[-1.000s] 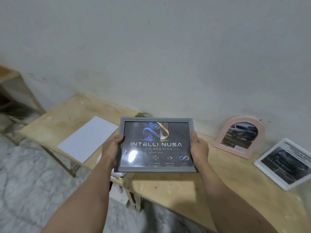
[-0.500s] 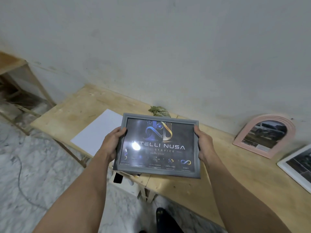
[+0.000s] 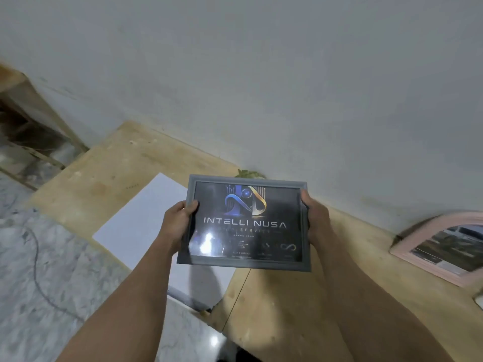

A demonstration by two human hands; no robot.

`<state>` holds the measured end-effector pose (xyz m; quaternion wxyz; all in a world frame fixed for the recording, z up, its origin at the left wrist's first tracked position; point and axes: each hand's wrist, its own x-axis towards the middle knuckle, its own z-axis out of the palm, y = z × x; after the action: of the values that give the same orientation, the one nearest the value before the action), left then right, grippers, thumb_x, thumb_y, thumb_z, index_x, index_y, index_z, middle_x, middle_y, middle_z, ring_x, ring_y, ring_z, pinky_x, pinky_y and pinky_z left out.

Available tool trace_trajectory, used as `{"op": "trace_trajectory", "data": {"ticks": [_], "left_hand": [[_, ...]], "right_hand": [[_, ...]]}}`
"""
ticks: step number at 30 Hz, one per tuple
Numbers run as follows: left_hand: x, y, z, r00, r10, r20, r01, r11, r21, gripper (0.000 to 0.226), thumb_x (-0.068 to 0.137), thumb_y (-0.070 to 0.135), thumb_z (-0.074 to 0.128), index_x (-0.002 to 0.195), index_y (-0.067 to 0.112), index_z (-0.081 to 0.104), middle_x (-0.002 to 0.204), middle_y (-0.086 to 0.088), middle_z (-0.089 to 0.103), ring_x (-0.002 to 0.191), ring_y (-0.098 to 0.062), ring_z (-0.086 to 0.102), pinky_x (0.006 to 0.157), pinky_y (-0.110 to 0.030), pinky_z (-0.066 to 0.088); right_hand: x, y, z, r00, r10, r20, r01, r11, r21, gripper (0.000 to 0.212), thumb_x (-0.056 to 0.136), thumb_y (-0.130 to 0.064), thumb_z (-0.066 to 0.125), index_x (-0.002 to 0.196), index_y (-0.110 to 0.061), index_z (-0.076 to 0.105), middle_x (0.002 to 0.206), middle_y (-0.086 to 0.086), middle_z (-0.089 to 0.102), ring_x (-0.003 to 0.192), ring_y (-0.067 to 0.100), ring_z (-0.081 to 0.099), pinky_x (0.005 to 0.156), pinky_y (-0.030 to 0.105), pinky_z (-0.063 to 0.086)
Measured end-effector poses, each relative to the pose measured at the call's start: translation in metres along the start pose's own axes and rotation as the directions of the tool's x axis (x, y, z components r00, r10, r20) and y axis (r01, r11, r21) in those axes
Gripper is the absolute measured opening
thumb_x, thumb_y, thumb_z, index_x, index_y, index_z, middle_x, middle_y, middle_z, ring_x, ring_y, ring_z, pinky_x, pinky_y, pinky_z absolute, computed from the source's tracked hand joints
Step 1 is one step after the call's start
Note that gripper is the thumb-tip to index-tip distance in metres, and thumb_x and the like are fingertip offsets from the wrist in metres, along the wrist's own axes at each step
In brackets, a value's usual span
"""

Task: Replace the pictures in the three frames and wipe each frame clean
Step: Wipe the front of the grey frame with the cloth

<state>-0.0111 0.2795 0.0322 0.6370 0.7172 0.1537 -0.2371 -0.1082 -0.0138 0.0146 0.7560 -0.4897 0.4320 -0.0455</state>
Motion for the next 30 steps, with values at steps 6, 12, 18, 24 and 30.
{"op": "trace_trajectory", "data": {"ticks": [6, 12, 18, 24, 30], "left_hand": [[0.028, -0.01, -0.005, 0.977, -0.077, -0.2, 0.052, 0.991, -0.126, 0.013, 0.095, 0.018, 0.063, 0.09, 0.01, 0.072, 0.081, -0.008, 0.072, 0.07, -0.025, 0.066, 0.063, -0.031, 0.056], [0.046, -0.015, -0.031, 0.944, -0.125, -0.304, 0.089, 0.988, -0.128, 0.012, 0.094, 0.02, 0.065, 0.092, 0.01, 0.072, 0.084, -0.011, 0.07, 0.068, -0.028, 0.064, 0.064, -0.034, 0.052], [0.055, -0.029, -0.049, 0.916, -0.164, -0.366, 0.117, 0.982, -0.146, 0.01, 0.093, 0.02, 0.066, 0.091, 0.014, 0.074, 0.073, -0.003, 0.073, 0.066, -0.025, 0.065, 0.062, -0.031, 0.052], [0.054, -0.03, -0.048, 0.922, -0.162, -0.352, 0.109, 0.98, -0.165, 0.011, 0.093, 0.019, 0.066, 0.09, 0.012, 0.075, 0.072, -0.003, 0.074, 0.057, -0.018, 0.068, 0.061, -0.03, 0.053], [0.043, -0.024, -0.03, 0.964, -0.101, -0.245, 0.066, 0.987, -0.148, 0.013, 0.096, 0.016, 0.062, 0.094, 0.008, 0.072, 0.071, -0.003, 0.074, 0.058, -0.019, 0.068, 0.048, -0.025, 0.054]], "right_hand": [[0.068, -0.013, 0.039, 0.996, -0.043, 0.082, 0.067, 0.947, -0.315, 0.038, 0.096, -0.044, 0.048, 0.092, -0.012, 0.069, 0.087, 0.005, 0.069, 0.079, 0.022, 0.063, 0.064, 0.027, 0.047], [0.159, 0.001, 0.065, 0.865, -0.206, 0.458, 0.49, 0.144, -0.86, 0.052, 0.082, -0.016, 0.063, 0.132, -0.011, 0.05, 0.131, 0.014, 0.054, 0.123, 0.032, 0.047, 0.099, 0.038, 0.043], [0.196, 0.03, 0.101, 0.768, -0.249, 0.59, 0.536, -0.255, -0.805, 0.062, 0.082, -0.008, 0.056, 0.141, -0.018, 0.041, 0.117, 0.01, 0.055, 0.112, 0.034, 0.049, 0.089, 0.041, 0.045], [0.189, 0.025, 0.097, 0.763, -0.337, 0.551, 0.559, -0.083, -0.825, 0.018, 0.079, -0.003, 0.054, 0.094, -0.013, 0.06, 0.098, 0.012, 0.056, 0.096, 0.034, 0.054, 0.069, 0.038, 0.048], [0.134, -0.023, 0.057, 0.797, -0.49, 0.354, 0.504, 0.214, -0.837, 0.014, 0.086, -0.006, 0.053, 0.1, -0.006, 0.058, 0.107, 0.014, 0.053, 0.103, 0.03, 0.05, 0.078, 0.035, 0.042]]}}
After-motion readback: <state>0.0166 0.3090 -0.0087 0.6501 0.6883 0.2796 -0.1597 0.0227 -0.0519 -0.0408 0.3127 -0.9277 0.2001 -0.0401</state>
